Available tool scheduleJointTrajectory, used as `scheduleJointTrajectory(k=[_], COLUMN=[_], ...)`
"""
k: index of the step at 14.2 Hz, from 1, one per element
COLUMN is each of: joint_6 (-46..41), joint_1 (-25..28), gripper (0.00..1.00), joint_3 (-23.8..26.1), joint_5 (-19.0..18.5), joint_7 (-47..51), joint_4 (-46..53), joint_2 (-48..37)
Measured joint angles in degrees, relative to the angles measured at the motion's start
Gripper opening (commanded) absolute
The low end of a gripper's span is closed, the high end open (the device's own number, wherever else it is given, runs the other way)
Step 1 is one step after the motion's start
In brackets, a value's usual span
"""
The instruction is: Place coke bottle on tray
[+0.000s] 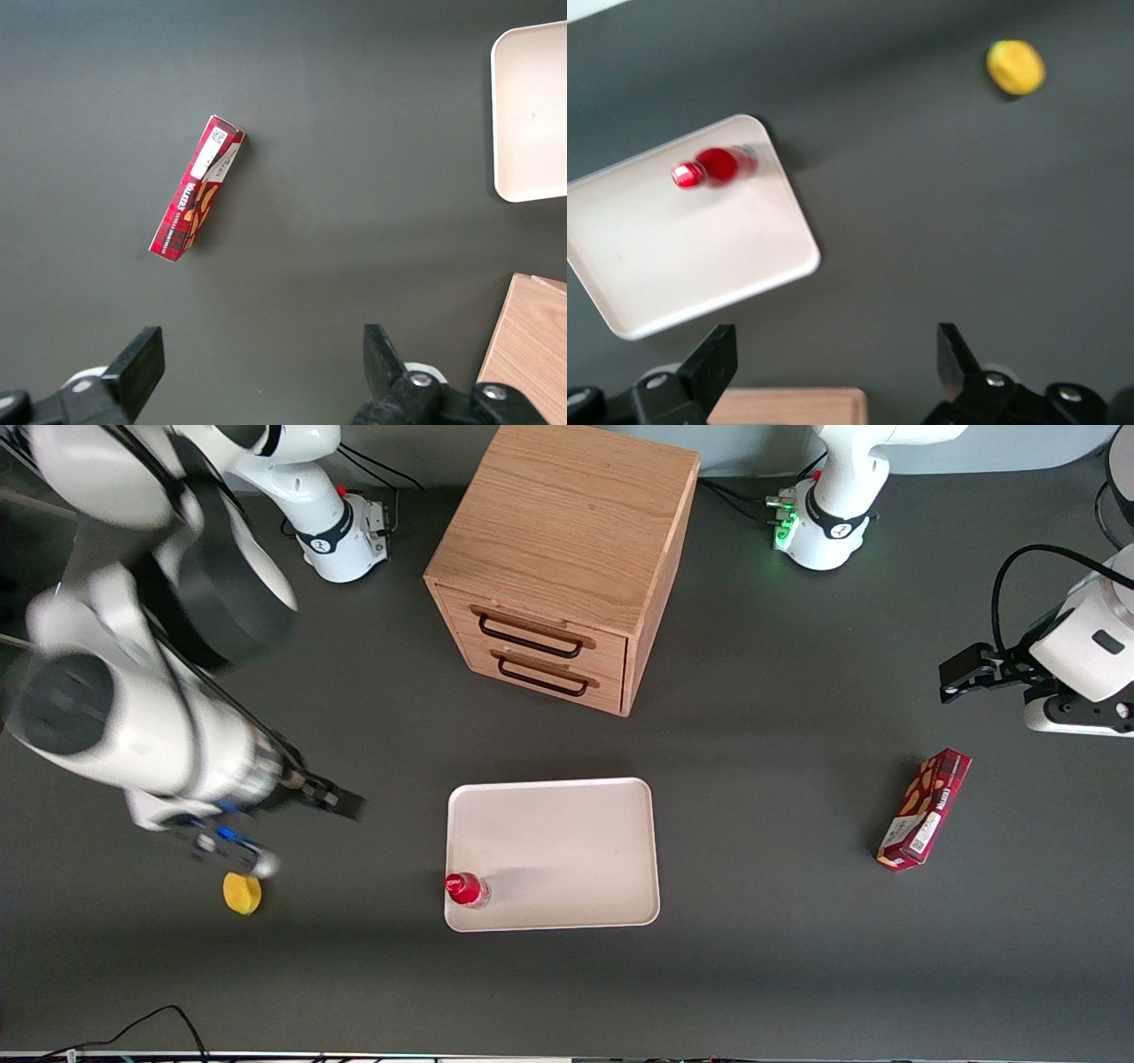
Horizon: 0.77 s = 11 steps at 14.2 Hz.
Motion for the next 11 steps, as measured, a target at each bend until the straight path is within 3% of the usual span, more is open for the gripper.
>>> scheduleJointTrajectory(k=[2, 5, 7, 9, 11], joint_6=[-0.91, 3.22, 9.73, 14.33, 15.35], joint_1=[-3.29, -4.64, -5.39, -5.58, -5.33], gripper=[1.00, 1.00, 1.00, 1.00, 1.00], joint_3=[-1.90, -12.80, -17.61, -19.25, -19.13], joint_5=[3.79, 9.48, 10.81, 11.79, 12.14], joint_7=[-6.34, -19.12, -25.10, -26.78, -26.61], joint_4=[-8.44, -25.44, -37.28, -46.85, -50.12], joint_2=[-9.53, -22.65, -29.23, -34.37, -36.72])
